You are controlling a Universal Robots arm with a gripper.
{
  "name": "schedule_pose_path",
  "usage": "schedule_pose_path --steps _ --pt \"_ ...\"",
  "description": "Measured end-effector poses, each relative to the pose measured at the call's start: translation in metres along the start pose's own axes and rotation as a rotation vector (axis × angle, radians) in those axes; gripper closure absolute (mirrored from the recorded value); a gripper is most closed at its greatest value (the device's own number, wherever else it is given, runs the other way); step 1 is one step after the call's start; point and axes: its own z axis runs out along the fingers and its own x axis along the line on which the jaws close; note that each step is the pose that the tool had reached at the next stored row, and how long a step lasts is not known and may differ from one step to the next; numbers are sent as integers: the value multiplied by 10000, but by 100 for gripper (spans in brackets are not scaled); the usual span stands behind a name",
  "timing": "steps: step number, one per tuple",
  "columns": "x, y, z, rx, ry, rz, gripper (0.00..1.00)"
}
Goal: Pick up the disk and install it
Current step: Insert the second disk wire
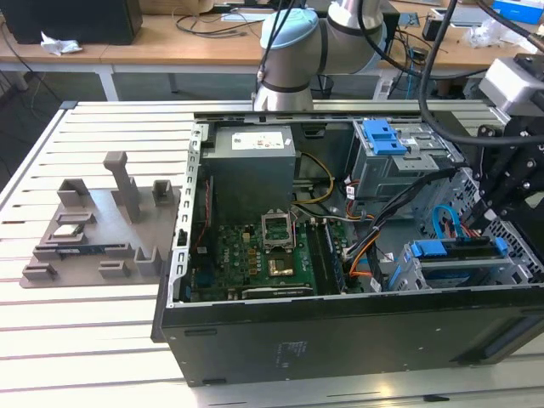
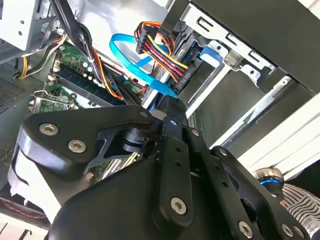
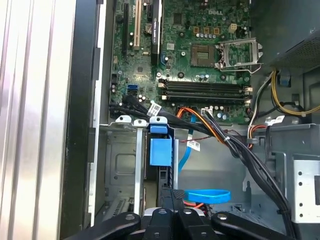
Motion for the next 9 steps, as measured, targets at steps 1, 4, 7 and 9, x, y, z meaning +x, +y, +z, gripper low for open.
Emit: schedule_pose_path --steps 1,4,7,9 --pt "-8 6 -57 0 0 -1 89" --pt "-17 16 -156 -1 -1 0 89" --pt "-18 19 -181 0 0 0 89" --pt "-18 20 -199 0 0 -1 89"
